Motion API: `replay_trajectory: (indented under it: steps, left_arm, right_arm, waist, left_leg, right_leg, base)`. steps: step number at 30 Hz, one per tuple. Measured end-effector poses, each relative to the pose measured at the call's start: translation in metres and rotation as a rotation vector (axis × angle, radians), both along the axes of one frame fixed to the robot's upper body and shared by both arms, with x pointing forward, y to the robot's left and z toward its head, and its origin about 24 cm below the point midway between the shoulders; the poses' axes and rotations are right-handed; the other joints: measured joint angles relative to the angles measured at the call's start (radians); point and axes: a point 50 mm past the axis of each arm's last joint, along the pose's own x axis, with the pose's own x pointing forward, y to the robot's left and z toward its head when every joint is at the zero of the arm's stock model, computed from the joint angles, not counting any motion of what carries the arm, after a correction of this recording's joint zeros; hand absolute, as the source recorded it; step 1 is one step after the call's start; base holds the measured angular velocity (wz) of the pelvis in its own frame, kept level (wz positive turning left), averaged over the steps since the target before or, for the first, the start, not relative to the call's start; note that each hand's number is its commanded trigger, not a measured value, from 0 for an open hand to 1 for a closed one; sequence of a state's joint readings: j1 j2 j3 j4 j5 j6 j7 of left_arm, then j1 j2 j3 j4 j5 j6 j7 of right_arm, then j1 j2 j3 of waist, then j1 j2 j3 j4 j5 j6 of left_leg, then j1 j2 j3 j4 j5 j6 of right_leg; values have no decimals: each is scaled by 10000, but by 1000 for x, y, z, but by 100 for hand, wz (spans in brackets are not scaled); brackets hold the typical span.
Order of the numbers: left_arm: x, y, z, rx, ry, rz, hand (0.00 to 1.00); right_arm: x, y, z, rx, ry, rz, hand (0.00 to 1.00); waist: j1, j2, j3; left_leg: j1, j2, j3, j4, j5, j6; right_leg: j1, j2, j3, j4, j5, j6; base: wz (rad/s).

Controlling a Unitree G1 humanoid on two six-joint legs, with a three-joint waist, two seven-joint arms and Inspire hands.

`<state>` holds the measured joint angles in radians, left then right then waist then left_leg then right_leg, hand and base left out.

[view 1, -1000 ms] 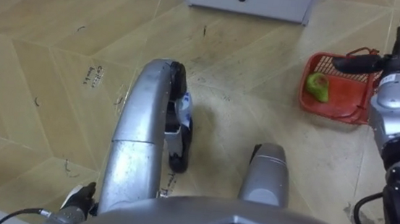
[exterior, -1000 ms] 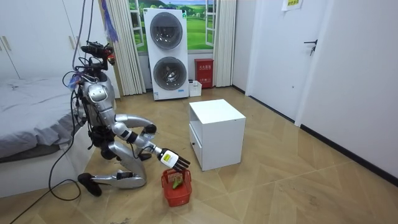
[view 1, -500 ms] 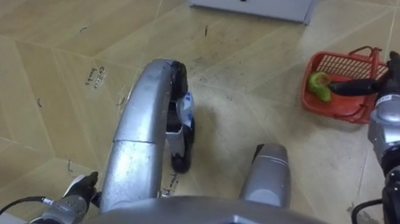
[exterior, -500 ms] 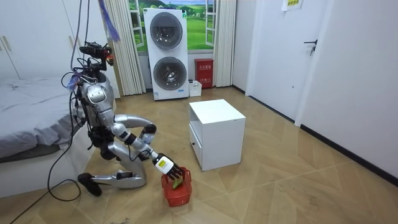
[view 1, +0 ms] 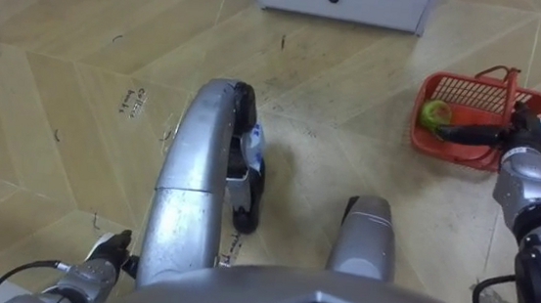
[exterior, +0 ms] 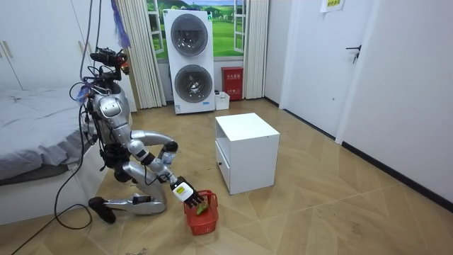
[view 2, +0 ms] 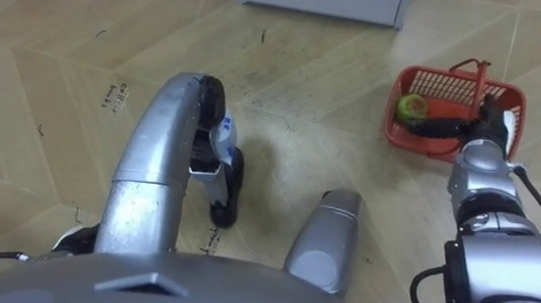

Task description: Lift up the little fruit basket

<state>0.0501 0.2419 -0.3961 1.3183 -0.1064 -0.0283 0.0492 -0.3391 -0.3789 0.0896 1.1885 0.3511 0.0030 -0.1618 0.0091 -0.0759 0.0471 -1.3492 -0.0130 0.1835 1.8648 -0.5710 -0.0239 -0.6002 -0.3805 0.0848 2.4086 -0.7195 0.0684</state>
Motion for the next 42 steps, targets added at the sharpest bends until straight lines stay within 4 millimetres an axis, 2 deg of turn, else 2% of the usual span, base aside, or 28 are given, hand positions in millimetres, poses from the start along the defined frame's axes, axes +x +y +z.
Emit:
replay_trajectory:
  steps: [2, 3, 4, 10, 16, 26, 32, 35, 42]
  left_arm:
    - [0, 0, 0, -33, 7, 5, 0]
    - [0, 0, 0, -57, -3, 39, 0]
    - [0, 0, 0, -120, -11, 132, 0]
    - [3, 0, 0, -364, -58, 293, 0]
    - [9, -1, 1, -559, -121, 219, 0]
    - [18, -2, 2, -731, -275, 137, 0]
    - [18, -2, 2, -741, -285, 131, 0]
    - [18, -2, 2, -740, -282, 130, 0]
    - [23, -2, 3, -755, -414, 182, 0]
  right_arm:
    - [-1, 0, -1, 160, 26, 39, 4]
    - [-2, 0, -2, 273, 72, 33, 36]
    - [-3, 0, -3, 434, 62, -2, 100]
    - [-5, 1, -5, 1179, -72, -182, 100]
    - [-8, 3, -8, 1813, -127, -346, 100]
    - [-8, 2, -8, 2465, -400, -620, 100]
    - [-8, 1, -8, 2468, -360, -576, 100]
    - [-10, 1, -9, 2441, -252, -575, 100]
    - [-10, 4, -10, 2444, -92, -288, 100]
  waist:
    - [15, -7, 3]
    - [43, -3, 2]
    - [67, 8, -3]
    - [307, 74, -33]
    - [553, 22, 30]
    - [626, 20, 33]
    - [656, 14, 37]
    - [656, 15, 37]
    - [756, 3, 56]
  left_leg:
    - [0, -1, 1, 9, 0, 0]
    - [-10, -4, 2, 19, 0, 0]
    - [-23, -6, 2, 31, 0, 0]
    - [-31, -7, -43, 95, -5, 11]
    - [-57, -5, -52, 102, -3, 6]
    - [-142, -4, -50, 110, 21, 22]
    - [-147, -52, -49, 148, 38, 29]
    - [-161, -164, -66, 166, 51, 17]
    - [-79, -167, -151, 182, 89, 40]
  right_leg:
    - [-7, 3, 25, 3, -1, 0]
    - [-1, 3, 24, 3, -1, 0]
    - [-1, 5, 27, 6, -1, 0]
    - [5, 111, -15, 18, -19, 35]
    - [14, 142, -48, 64, -20, 36]
    - [-126, 129, -31, 125, -20, 37]
    - [-54, 141, -23, 131, -22, 37]
    - [-2, 101, -32, 135, -22, 37]
    - [107, 164, -66, 125, -21, 38]
  base:
    - [0]
    - [0]
    - [0]
    - [0]
    - [0]
    - [0]
    - [0]
    - [4]
    - [0]
